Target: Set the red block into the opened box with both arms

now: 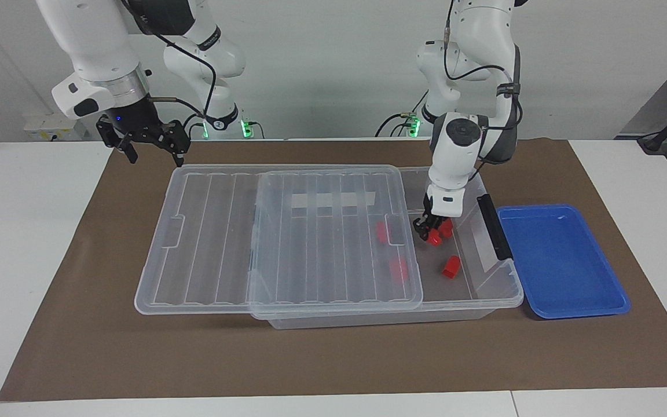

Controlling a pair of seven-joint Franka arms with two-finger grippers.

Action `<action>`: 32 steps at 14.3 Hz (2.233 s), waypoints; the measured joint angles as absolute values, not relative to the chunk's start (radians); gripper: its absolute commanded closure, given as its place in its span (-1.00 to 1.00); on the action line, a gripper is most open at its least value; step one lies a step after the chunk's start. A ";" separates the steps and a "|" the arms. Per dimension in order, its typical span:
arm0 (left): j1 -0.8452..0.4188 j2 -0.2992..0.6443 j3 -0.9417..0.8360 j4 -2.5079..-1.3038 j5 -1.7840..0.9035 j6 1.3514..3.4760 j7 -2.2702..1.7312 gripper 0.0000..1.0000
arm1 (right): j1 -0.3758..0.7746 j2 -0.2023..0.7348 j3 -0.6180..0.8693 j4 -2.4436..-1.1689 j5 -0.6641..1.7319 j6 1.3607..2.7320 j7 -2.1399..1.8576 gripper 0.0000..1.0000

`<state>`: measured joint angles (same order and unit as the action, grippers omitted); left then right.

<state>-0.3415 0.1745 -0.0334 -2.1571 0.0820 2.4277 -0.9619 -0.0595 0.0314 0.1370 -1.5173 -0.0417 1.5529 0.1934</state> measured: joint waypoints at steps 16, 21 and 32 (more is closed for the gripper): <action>-0.338 0.200 -0.013 -1.882 0.204 2.109 -0.944 -1.00 | -0.119 0.029 0.135 -1.618 -0.042 1.721 0.175 1.00; -0.217 0.132 -0.002 -1.656 0.117 1.752 -0.557 -1.00 | -0.181 0.022 0.134 -1.749 -0.042 1.907 0.082 1.00; 0.084 -0.034 -0.009 -1.633 0.103 1.585 0.252 -1.00 | -0.182 0.118 0.139 -1.848 -0.042 2.124 0.080 1.00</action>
